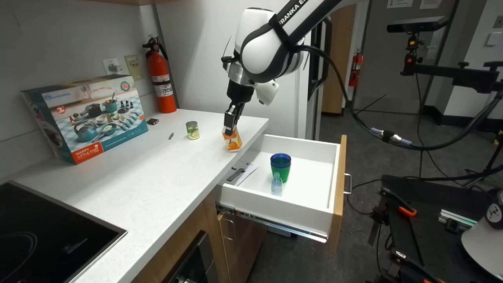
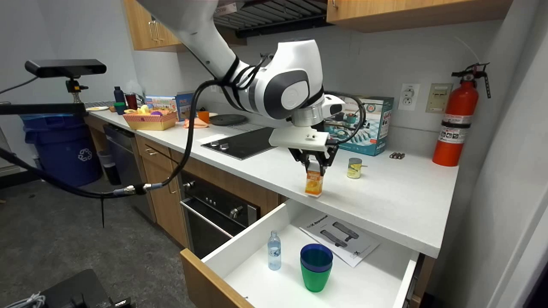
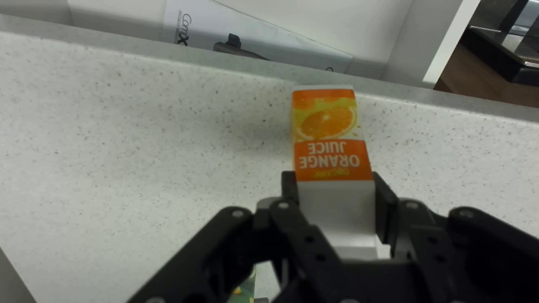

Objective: Put the orange bottle in the drawer

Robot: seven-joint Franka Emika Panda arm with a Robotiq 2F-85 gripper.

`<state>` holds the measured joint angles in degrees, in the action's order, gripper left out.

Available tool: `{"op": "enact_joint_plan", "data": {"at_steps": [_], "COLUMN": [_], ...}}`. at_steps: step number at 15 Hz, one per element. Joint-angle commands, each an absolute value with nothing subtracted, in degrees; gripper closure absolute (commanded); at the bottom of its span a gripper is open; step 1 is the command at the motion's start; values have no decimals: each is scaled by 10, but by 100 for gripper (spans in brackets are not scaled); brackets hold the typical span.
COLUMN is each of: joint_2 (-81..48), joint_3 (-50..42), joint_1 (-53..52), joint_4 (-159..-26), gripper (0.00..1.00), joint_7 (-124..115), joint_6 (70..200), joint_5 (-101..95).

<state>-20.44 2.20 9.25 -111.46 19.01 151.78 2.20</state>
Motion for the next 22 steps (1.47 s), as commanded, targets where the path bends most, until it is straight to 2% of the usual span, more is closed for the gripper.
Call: {"op": "enact_joint_plan", "data": {"at_steps": [1, 11, 22], "joint_2": [-172, -68, -40], "joint_3": [23, 14, -13], "joint_1": [100, 143, 138], "joint_4": [-1149, -1288, -1414], "gripper": [82, 82, 82], "joint_7": [204, 325, 457], "joint_6": [1512, 1523, 1564], "joint_5": [37, 145, 218]}}
